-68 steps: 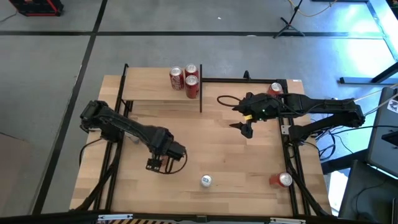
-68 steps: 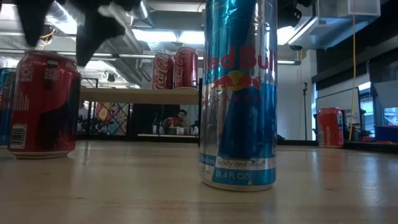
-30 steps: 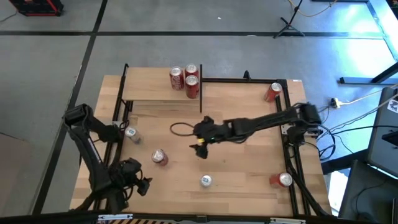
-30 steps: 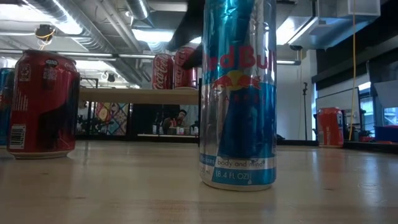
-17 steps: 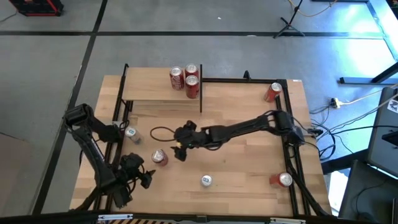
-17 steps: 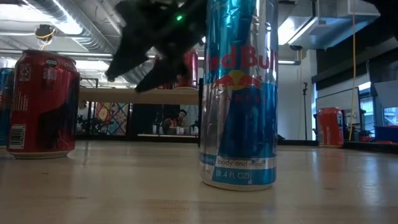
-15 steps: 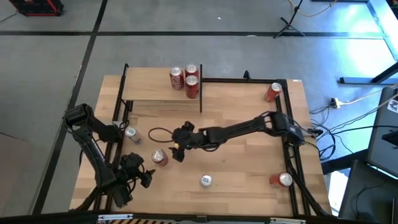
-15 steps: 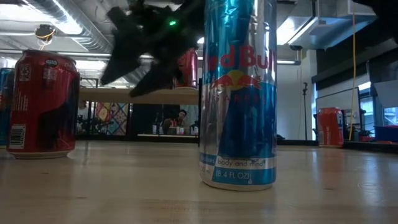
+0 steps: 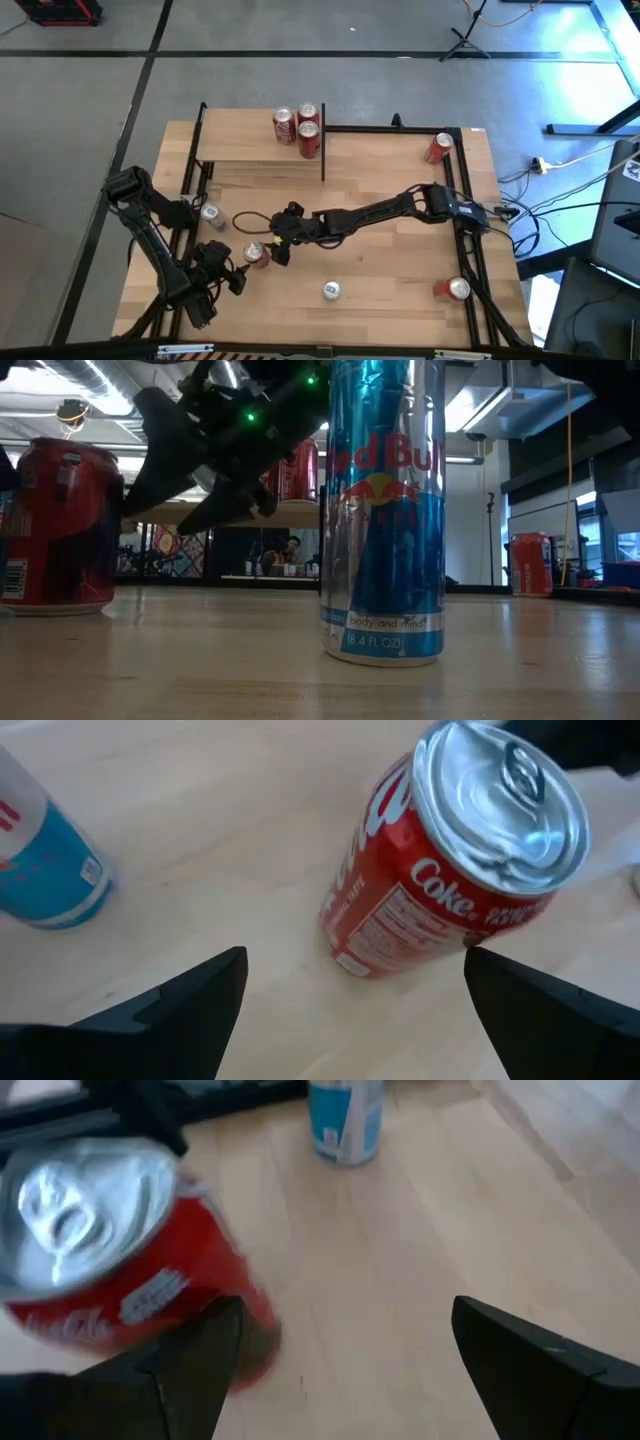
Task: Place canned beverage on shelf
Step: Put the red white soda can on the shelf aligned with the other red white soda can
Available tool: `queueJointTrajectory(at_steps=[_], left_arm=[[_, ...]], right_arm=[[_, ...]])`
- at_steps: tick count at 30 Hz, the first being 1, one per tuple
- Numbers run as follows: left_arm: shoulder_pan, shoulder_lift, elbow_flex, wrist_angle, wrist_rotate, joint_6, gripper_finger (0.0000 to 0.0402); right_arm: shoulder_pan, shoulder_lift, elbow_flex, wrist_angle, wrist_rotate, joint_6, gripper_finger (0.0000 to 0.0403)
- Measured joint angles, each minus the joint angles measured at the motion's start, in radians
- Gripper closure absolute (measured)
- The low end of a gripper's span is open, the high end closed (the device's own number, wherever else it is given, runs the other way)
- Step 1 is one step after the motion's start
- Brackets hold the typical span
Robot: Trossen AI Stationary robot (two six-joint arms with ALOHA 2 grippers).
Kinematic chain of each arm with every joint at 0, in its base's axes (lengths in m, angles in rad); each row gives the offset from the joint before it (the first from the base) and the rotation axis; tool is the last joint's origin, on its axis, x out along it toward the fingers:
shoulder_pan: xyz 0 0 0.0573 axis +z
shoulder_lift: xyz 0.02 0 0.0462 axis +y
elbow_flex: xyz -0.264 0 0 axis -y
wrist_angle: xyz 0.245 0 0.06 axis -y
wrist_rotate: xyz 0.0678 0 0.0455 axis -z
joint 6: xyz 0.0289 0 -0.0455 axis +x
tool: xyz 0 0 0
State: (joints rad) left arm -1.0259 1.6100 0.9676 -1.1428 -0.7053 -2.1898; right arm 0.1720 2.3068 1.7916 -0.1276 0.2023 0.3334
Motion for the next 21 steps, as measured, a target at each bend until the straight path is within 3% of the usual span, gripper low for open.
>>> queueJointTrajectory(at_steps=[5,13,18,21], left_arm=[[0.004,0.000,0.000,-0.039,0.085,0.000,0.0040],[0.011,0.000,0.000,-0.057,0.084,0.000,0.0040],[0.006,-0.009,0.011,-0.069,0.119,0.001,0.0040],[-0.022,-0.024,0.050,-0.087,0.140,0.005,0.0040]], right_arm=[[0.040,-0.008,0.000,-0.020,-0.020,-0.001,0.0056],[0.097,-0.008,0.000,-0.015,-0.099,-0.030,0.0056],[0.094,-0.026,-0.002,-0.112,-0.089,-0.057,0.0056],[0.081,-0.048,0.017,-0.195,-0.030,-0.058,0.0056]])
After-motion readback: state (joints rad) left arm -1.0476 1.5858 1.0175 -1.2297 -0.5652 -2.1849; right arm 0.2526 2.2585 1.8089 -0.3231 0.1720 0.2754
